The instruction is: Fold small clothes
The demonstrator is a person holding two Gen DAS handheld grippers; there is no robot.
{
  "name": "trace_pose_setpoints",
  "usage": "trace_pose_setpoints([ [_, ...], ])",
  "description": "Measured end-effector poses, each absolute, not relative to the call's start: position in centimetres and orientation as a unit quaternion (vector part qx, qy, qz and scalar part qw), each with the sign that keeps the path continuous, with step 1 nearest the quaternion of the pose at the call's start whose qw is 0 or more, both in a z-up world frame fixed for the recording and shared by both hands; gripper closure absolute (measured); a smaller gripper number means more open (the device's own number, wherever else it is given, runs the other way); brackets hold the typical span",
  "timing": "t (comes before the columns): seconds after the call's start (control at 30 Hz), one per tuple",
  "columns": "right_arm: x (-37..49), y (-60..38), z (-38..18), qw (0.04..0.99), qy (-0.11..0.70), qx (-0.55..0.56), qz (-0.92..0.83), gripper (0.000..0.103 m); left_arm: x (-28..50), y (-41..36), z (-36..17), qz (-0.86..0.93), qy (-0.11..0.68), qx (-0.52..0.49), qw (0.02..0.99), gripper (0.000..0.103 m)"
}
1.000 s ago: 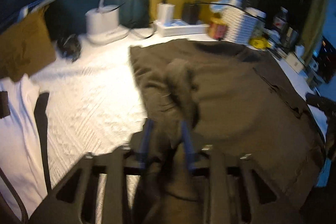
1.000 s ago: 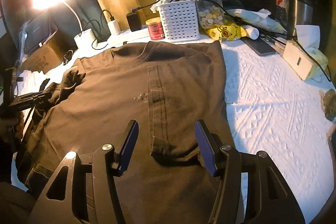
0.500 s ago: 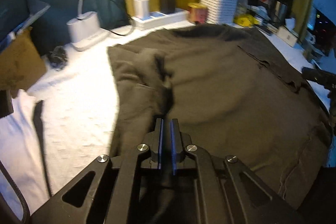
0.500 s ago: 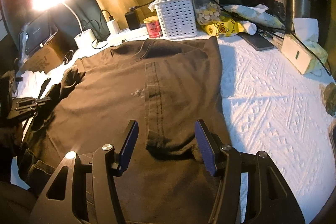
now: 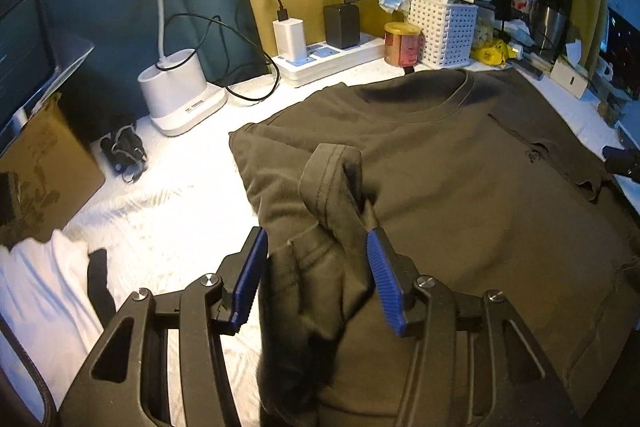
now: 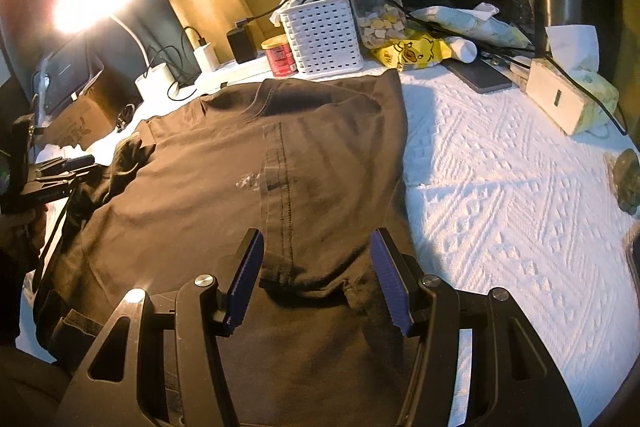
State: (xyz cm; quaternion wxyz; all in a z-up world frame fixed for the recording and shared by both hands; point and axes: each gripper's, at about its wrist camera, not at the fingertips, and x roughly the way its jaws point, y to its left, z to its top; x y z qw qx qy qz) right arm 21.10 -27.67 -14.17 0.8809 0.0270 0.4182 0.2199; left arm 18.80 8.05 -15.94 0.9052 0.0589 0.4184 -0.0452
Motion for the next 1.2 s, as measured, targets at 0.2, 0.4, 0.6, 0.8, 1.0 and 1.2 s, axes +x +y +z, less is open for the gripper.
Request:
trace_pose_setpoints([
  [0.2, 21.3, -28.0, -14.3, 0.881, 0.418, 0.029, 0.218, 0.044, 19.6, 8.7, -17.0, -0.065, 0.437, 0.061, 0.895, 0.07],
  [0.4, 21.4, -27.8, -14.8, 0.878, 0.424, 0.028, 0.222, 0.044, 17.9, 7.4, -15.9, -0.077, 0.421, 0.069, 0.901, 0.1],
  [0.6, 21.1, -28.3, -14.9, 0.879, 0.422, 0.028, 0.219, 0.044, 16.1, 5.0, -16.0, -0.117, 0.43, 0.044, 0.894, 0.1],
  [0.8, 21.0, -29.7, -15.1, 0.882, 0.423, 0.035, 0.208, 0.044, 14.9, 1.7, -16.4, -0.145, 0.447, 0.057, 0.881, 0.1],
  [1.0, 20.7, -30.4, -15.3, 0.883, 0.422, 0.036, 0.203, 0.044, 15.6, 1.8, -15.5, -0.111, 0.451, 0.044, 0.884, 0.077],
  [1.2, 20.7, -30.7, -15.5, 0.884, 0.421, 0.041, 0.201, 0.044, 17.1, 2.8, -14.9, -0.111, 0.433, 0.018, 0.894, 0.024],
])
